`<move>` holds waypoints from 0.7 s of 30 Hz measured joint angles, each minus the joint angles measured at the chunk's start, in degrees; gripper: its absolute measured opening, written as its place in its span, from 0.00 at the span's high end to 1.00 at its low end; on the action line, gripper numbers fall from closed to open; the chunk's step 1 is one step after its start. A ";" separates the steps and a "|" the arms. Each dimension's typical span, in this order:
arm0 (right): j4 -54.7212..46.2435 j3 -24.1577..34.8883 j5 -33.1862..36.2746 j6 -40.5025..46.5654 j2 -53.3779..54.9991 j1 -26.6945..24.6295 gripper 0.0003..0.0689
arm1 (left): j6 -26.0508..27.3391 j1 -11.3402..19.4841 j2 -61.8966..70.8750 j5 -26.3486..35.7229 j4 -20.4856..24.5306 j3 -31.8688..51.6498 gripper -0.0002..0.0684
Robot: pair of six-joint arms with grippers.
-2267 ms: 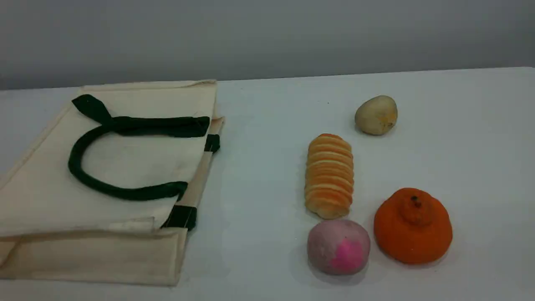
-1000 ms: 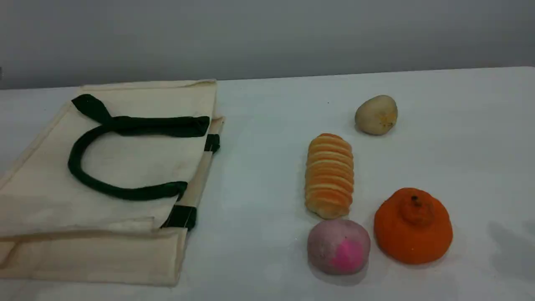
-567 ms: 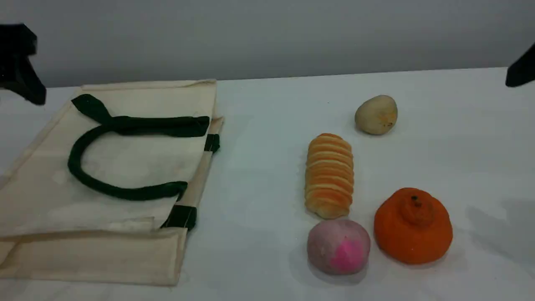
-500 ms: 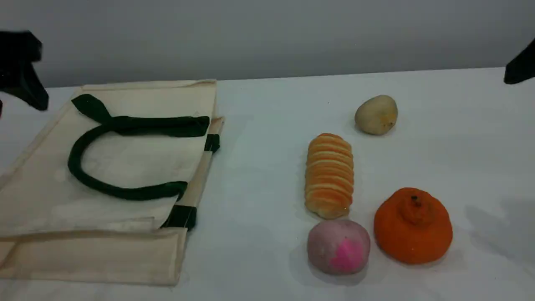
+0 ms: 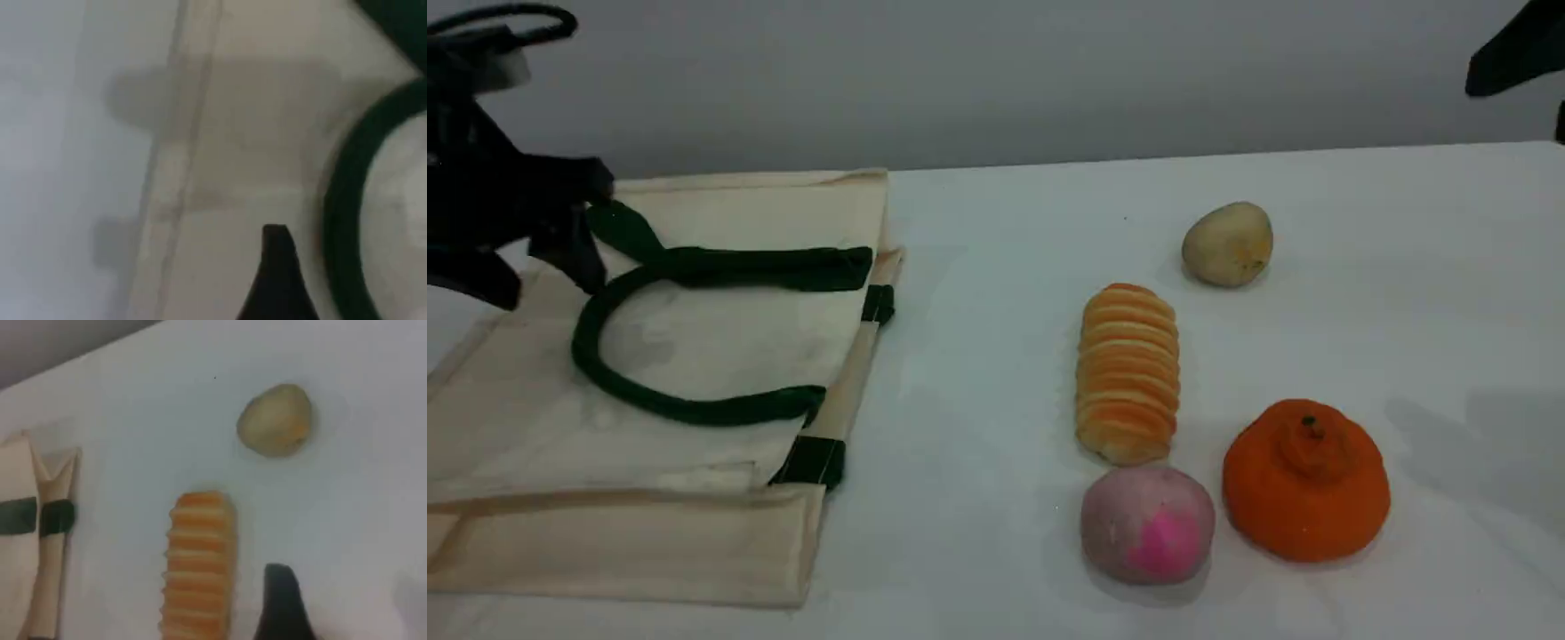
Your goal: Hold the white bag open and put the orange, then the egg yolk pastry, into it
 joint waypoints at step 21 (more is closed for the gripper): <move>0.05 -0.04 -3.01 -1.35 2.43 0.00 0.38 | -0.10 -2.01 13.48 0.10 -0.63 -6.33 0.31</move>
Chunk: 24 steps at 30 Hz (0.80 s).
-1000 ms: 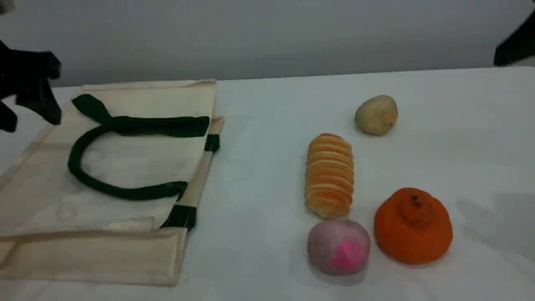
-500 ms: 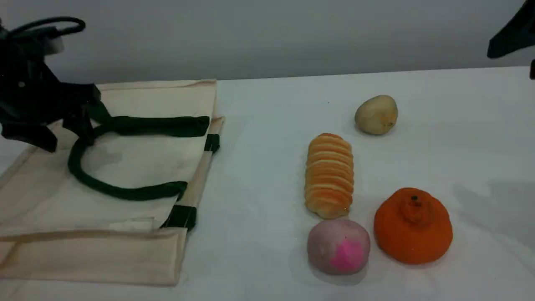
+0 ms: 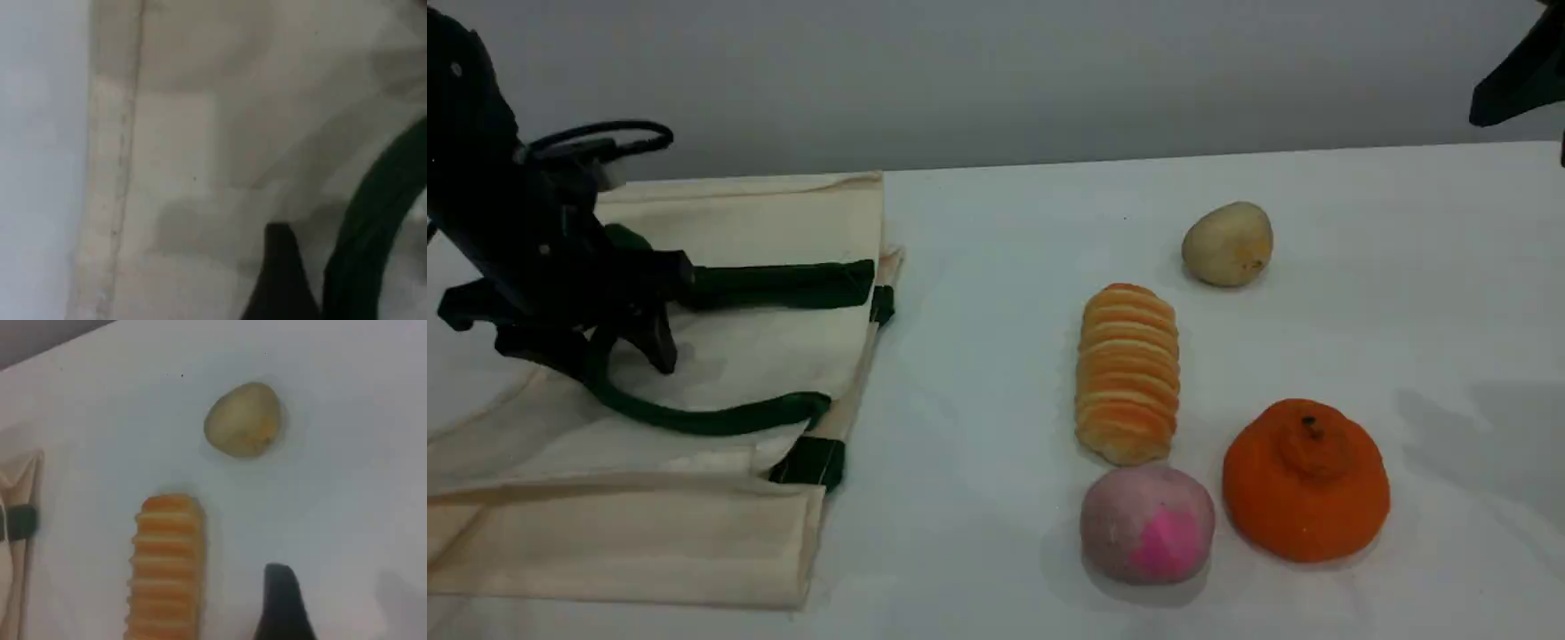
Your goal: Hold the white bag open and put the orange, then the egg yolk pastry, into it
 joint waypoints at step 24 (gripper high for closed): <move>0.96 0.05 7.48 -3.56 4.21 0.00 0.38 | 4.78 -0.86 -6.00 4.98 -2.48 -2.44 0.90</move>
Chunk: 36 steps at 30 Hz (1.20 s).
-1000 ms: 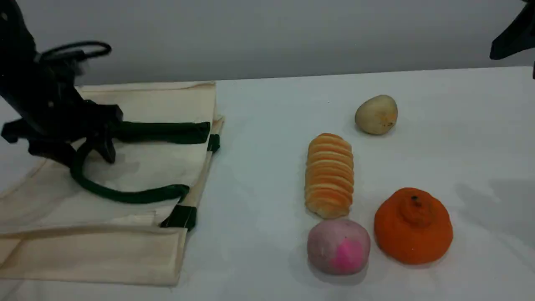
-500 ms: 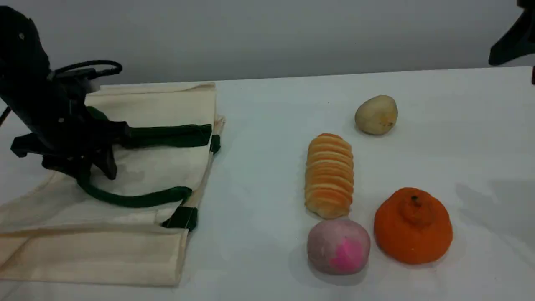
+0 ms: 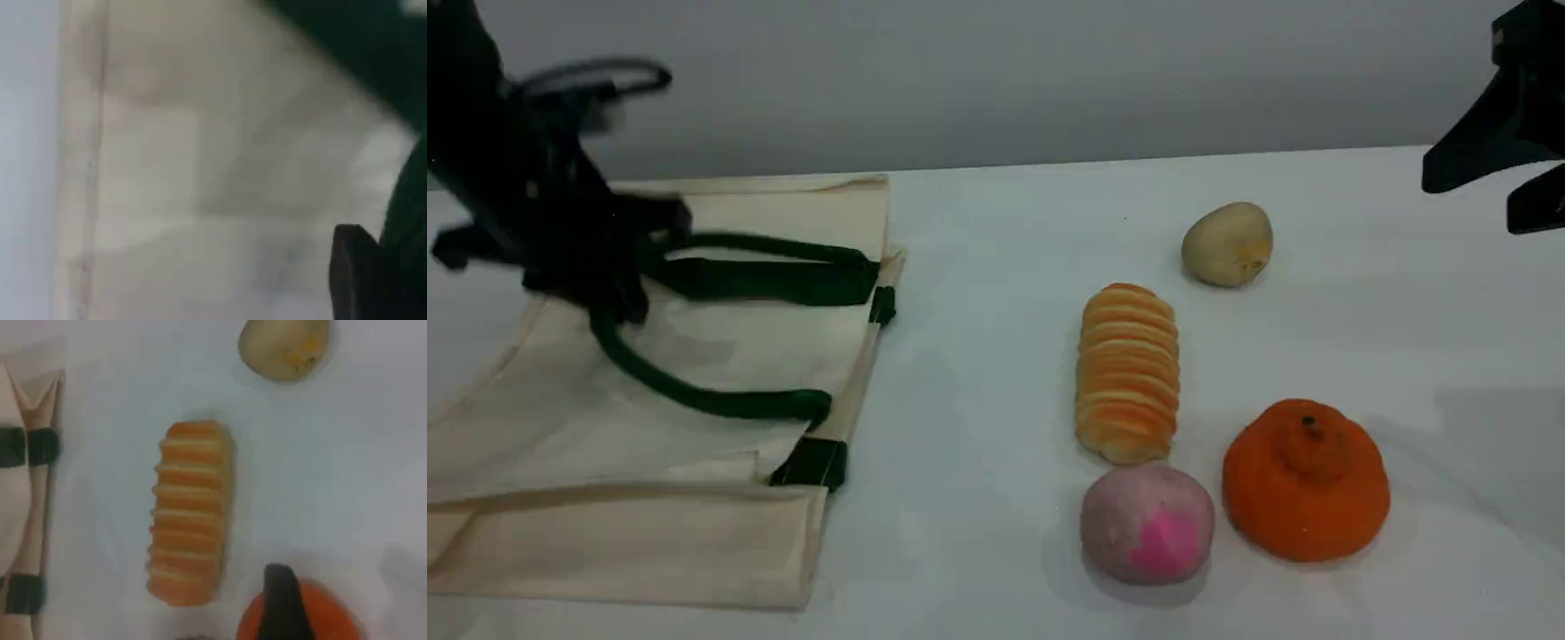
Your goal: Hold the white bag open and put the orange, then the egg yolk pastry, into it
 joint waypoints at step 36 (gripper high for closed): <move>0.24 0.11 -2.92 -5.18 7.39 11.47 0.38 | 17.86 -12.07 -23.11 36.52 -14.70 -24.84 0.90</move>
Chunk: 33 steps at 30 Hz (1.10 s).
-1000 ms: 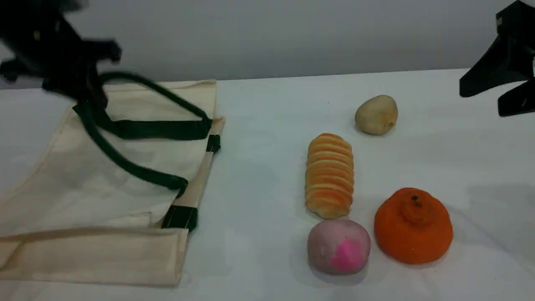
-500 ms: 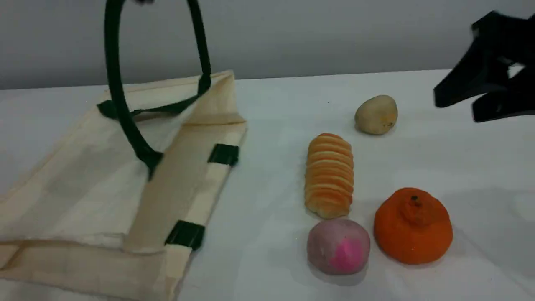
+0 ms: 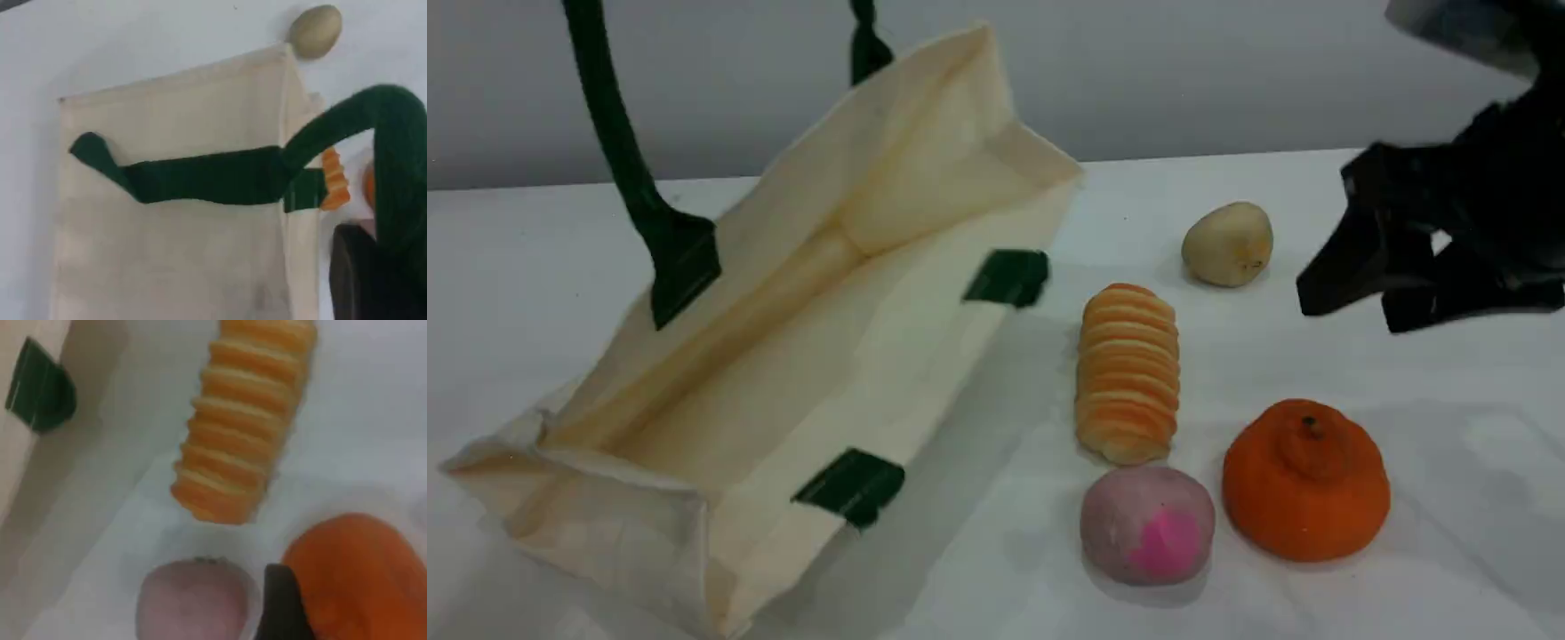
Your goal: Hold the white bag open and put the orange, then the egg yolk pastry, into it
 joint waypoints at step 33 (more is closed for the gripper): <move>7.82 -0.05 1.68 -8.41 9.38 -0.06 0.38 | 3.11 -3.47 0.05 1.30 -1.71 0.00 0.90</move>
